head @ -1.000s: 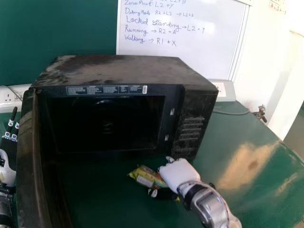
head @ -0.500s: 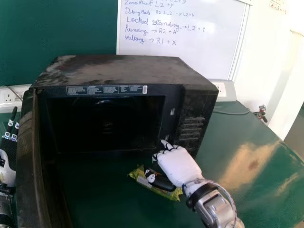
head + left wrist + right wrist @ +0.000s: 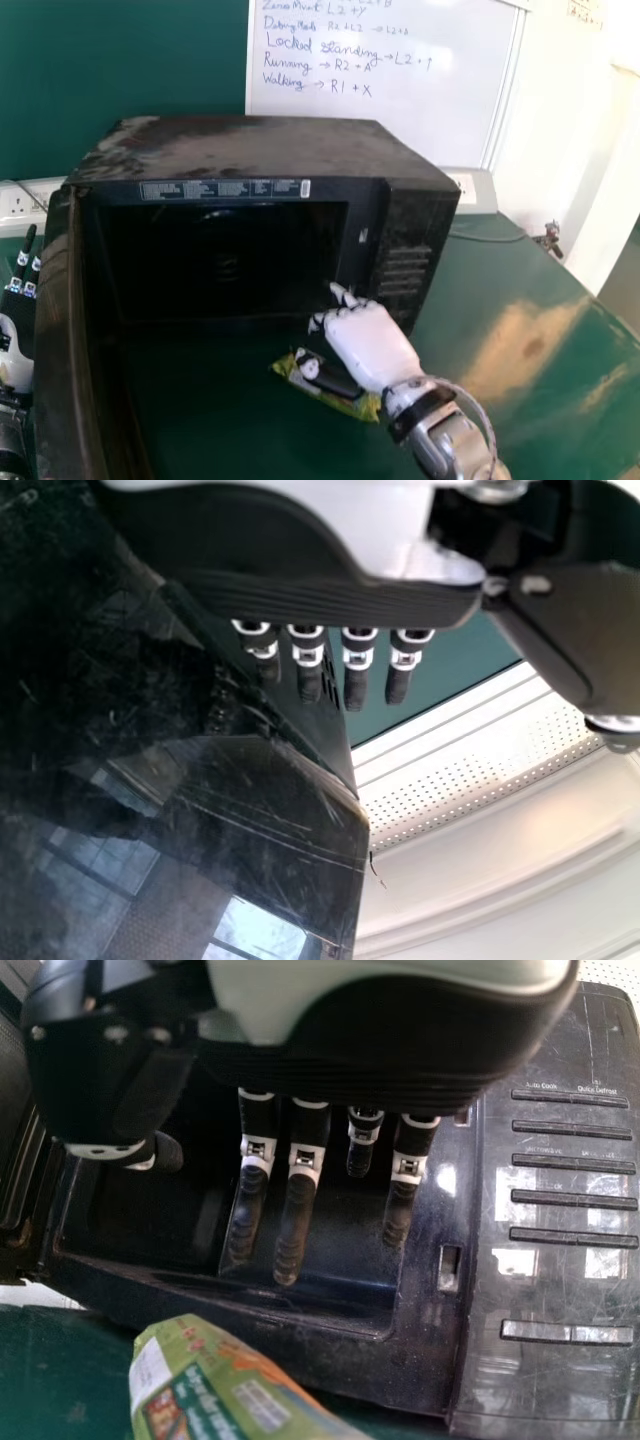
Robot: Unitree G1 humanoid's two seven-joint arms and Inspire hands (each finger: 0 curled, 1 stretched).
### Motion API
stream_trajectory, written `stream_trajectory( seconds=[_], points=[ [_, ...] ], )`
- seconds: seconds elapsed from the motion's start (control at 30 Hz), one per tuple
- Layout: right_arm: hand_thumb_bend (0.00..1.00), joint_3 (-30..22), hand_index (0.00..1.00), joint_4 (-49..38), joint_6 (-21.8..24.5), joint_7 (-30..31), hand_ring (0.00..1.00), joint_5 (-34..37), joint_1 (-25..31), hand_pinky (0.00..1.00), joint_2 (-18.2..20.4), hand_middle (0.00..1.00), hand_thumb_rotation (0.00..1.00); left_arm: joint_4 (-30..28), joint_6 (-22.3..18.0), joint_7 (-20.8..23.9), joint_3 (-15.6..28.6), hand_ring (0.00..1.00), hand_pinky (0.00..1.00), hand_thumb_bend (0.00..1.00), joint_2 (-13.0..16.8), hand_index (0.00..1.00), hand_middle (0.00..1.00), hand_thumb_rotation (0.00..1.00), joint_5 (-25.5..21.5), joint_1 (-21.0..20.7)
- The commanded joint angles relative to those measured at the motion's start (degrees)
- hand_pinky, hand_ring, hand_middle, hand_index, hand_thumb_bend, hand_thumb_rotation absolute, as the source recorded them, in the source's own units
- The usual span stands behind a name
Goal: Put biscuit inside oven
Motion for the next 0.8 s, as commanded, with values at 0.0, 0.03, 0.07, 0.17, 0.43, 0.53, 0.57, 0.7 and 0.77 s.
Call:
stream_trajectory(
  seconds=[0.0,0.03,0.07,0.17,0.43,0.53,0.57,0.7,0.77],
  points=[
    [0.52,0.2,0.49,-2.0,1.3,3.7,0.63,-0.4,0.0,0.72,-0.4,0.61,0.11,1.9,0.9,0.7,0.3,0.26,0.0,0.11,-3.0,1.0,0.72,1.0,0.3,3.2],
    [0.68,0.3,0.61,-2.7,2.0,6.2,0.65,-0.7,0.0,0.74,-0.6,0.65,0.17,1.9,1.2,0.6,0.3,0.26,0.0,0.13,-3.0,1.0,0.72,1.0,0.2,3.2],
    [0.75,0.5,0.66,-3.4,2.3,8.5,0.67,-1.0,-0.1,0.76,-1.1,0.68,0.21,1.9,1.4,0.4,0.3,0.26,0.0,0.11,-2.9,1.0,0.72,1.0,0.1,3.2],
    [0.89,1.1,0.73,-4.6,2.5,14.2,0.71,-2.0,-0.6,0.77,-2.2,0.72,0.3,2.2,1.7,-0.3,0.3,0.25,0.0,0.03,-2.7,1.0,0.73,1.0,0.0,3.1],
    [1.0,2.8,0.89,-5.1,3.6,27.5,0.86,-5.0,-2.5,0.83,-3.1,0.88,0.39,1.8,1.4,0.0,0.4,0.24,0.0,0.1,-3.0,1.0,0.73,1.0,0.1,3.3],
    [1.0,2.7,0.93,-5.0,4.0,28.4,0.9,-5.4,-2.7,0.83,-2.8,0.92,0.4,1.7,1.0,0.2,0.4,0.23,0.0,0.12,-3.1,1.0,0.73,1.0,0.2,3.4],
    [1.0,2.7,0.94,-4.9,4.3,28.8,0.91,-5.5,-2.9,0.84,-2.6,0.93,0.4,1.7,1.2,0.1,0.4,0.23,0.0,0.12,-3.1,1.0,0.73,1.0,0.1,3.4],
    [1.0,2.6,1.0,-4.1,6.1,30.2,0.98,-4.9,-3.3,0.9,-1.2,0.99,0.4,2.2,0.7,0.0,0.3,0.25,0.0,0.16,-2.9,1.0,0.72,1.0,0.3,3.2],
    [1.0,2.7,1.0,-3.4,6.4,29.8,1.0,-4.6,-3.4,0.93,-0.8,1.0,0.39,1.9,0.5,-0.1,0.3,0.25,0.0,0.17,-3.0,1.0,0.72,1.0,0.3,3.4]
  ],
)
